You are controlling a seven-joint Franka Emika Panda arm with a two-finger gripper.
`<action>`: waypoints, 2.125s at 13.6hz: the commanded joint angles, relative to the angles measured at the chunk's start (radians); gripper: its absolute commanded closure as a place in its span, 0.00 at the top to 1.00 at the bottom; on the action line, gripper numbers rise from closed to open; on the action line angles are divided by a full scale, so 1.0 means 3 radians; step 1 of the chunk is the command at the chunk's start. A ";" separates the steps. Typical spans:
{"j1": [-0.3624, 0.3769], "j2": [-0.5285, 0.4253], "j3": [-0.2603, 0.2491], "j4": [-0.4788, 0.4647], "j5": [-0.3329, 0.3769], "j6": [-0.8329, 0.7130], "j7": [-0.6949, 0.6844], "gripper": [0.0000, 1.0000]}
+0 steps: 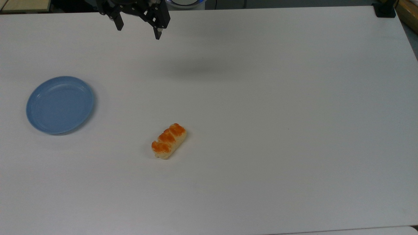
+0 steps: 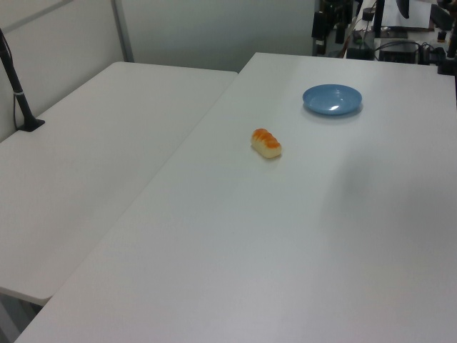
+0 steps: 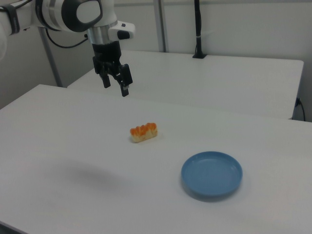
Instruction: Put the bread on a plate
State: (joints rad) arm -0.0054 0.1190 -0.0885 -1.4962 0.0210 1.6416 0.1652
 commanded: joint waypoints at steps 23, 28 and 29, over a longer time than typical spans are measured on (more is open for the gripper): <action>0.0212 0.0478 -0.0007 0.0017 -0.0034 0.0009 -0.0345 1.00; 0.0222 0.0625 -0.0007 0.0038 0.0052 0.0030 -0.0347 0.94; 0.0222 0.0722 -0.0012 0.0088 0.0124 0.0111 -0.0209 0.94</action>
State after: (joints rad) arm 0.0534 0.2785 -0.0844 -1.4968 0.0205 1.6415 0.0664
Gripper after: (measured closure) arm 0.031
